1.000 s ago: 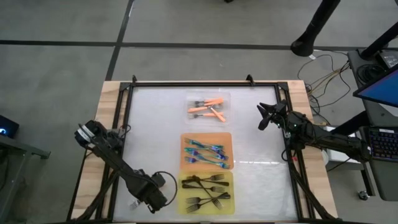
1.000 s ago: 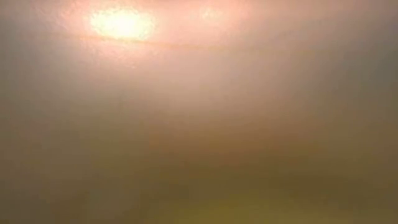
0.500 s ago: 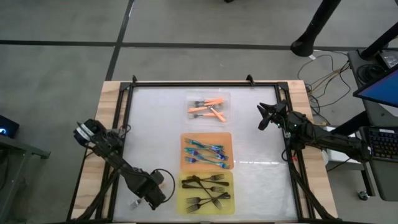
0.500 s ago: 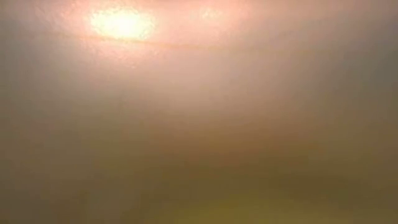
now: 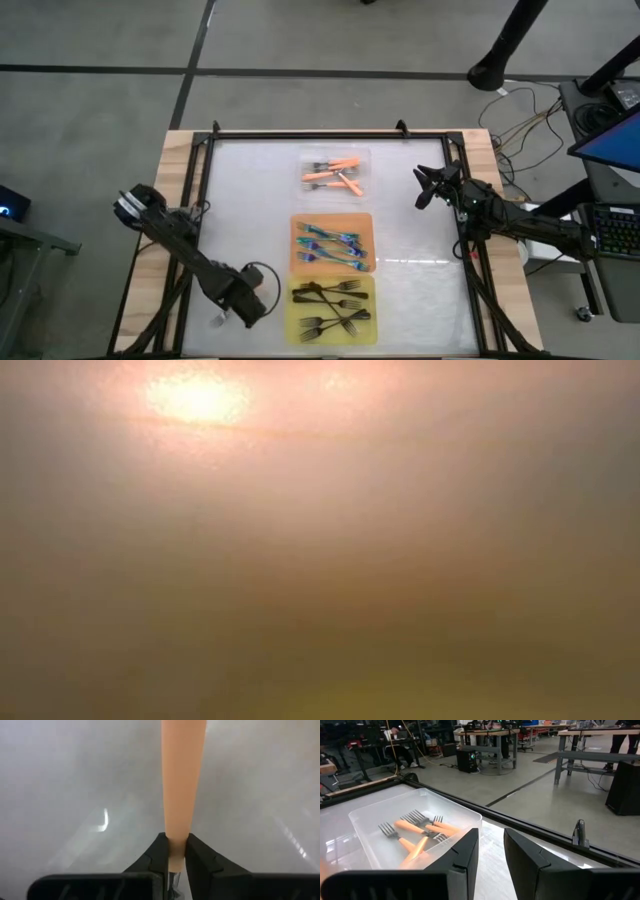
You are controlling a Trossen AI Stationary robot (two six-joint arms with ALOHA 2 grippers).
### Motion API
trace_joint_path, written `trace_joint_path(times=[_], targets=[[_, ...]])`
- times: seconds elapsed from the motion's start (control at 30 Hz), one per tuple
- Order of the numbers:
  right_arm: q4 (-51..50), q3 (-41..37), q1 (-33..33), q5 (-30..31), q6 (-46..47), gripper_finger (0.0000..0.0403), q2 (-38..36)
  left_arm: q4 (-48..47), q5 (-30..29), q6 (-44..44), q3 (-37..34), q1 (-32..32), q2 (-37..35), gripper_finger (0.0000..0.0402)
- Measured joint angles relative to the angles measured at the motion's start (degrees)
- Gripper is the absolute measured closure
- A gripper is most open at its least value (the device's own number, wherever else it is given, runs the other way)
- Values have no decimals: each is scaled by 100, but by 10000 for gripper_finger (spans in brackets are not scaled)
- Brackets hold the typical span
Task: Sort silverware by color (type)
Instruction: Put the orange fork into the white bin
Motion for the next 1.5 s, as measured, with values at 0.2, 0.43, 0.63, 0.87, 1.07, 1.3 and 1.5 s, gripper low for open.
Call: trace_joint_path(times=[0.2, 0.43, 0.63, 0.87, 1.07, 1.3, 1.5], targets=[[0, 0, 0, 0, 0, 319, 0, -290, -1359, 683, 19, 485, -720, 378], [0, 0, 0, 0, 0, 319, 0, -226, -3219, 2605, 547, 1458, -880, 378], [2, 0, 0, 0, 0, 319, 0, -276, -3796, 3997, 1350, 1954, -641, 378], [0, 0, 0, -2, 0, 319, -1, -246, -5440, 5466, 2051, 2410, -230, 378], [0, 0, 0, -1, 0, 319, -1, 52, -6283, 6784, 2345, 3039, 248, 378], [0, 0, 0, 0, 0, 319, -2, 1158, -6149, 8368, 2478, 3783, 880, 368], [0, 0, 0, 0, 0, 319, -2, 2426, -5729, 10081, 2485, 4201, 1442, 359]])
